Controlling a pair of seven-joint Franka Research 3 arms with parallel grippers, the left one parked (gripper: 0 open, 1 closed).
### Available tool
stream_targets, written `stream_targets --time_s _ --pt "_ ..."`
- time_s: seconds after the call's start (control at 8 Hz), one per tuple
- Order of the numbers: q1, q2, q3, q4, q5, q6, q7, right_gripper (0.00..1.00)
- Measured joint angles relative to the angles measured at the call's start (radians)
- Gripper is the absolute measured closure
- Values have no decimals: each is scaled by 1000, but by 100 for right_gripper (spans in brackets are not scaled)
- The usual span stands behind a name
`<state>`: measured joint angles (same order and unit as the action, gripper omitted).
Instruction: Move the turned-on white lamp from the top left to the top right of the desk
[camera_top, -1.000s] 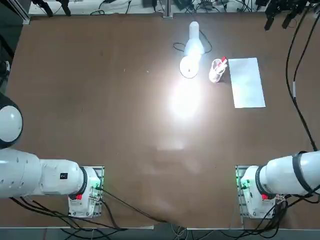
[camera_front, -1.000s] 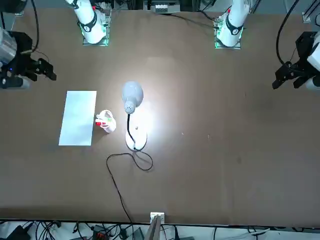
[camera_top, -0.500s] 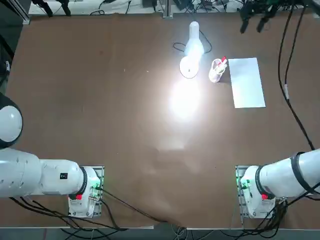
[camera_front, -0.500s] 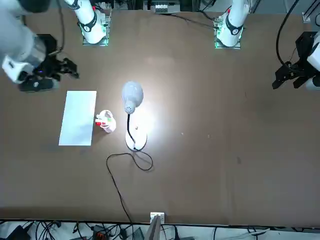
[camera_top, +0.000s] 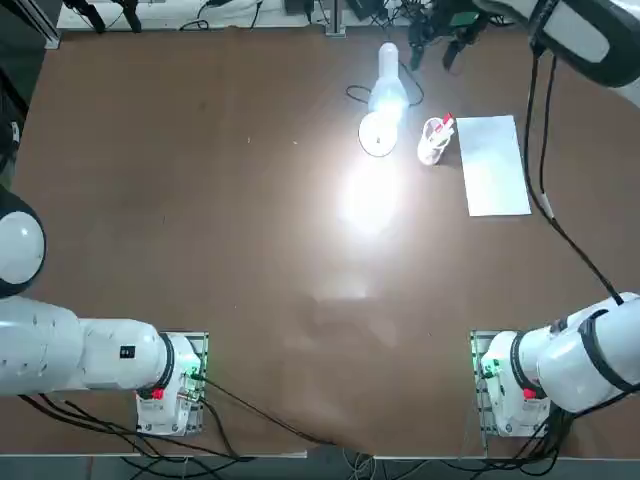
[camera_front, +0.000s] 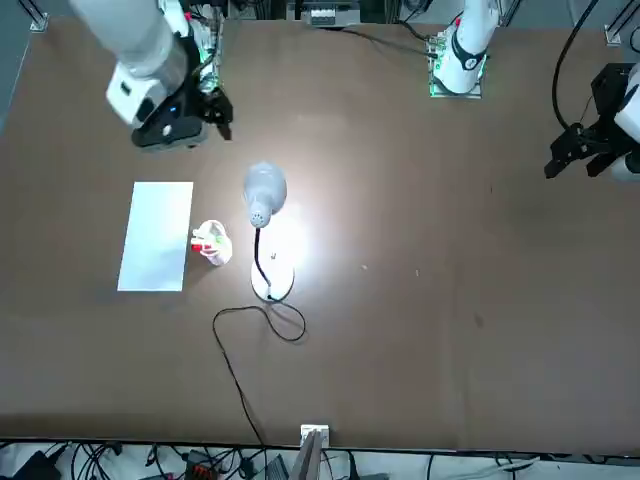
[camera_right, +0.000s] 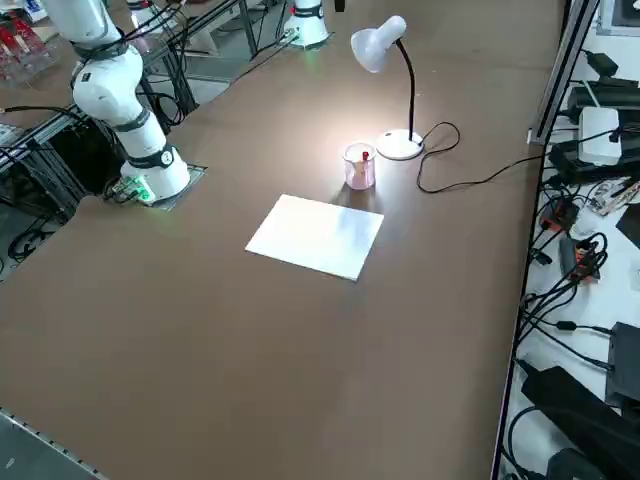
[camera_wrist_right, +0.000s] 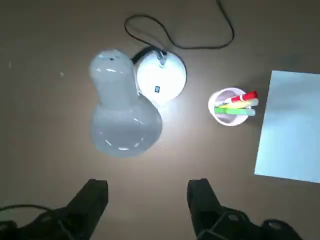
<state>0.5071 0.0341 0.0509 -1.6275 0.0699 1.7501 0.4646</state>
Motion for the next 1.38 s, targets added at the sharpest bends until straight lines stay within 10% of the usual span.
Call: stream_targets --time_s 1.38 --pt "139 187 -6 -49 -468 403 473 7"
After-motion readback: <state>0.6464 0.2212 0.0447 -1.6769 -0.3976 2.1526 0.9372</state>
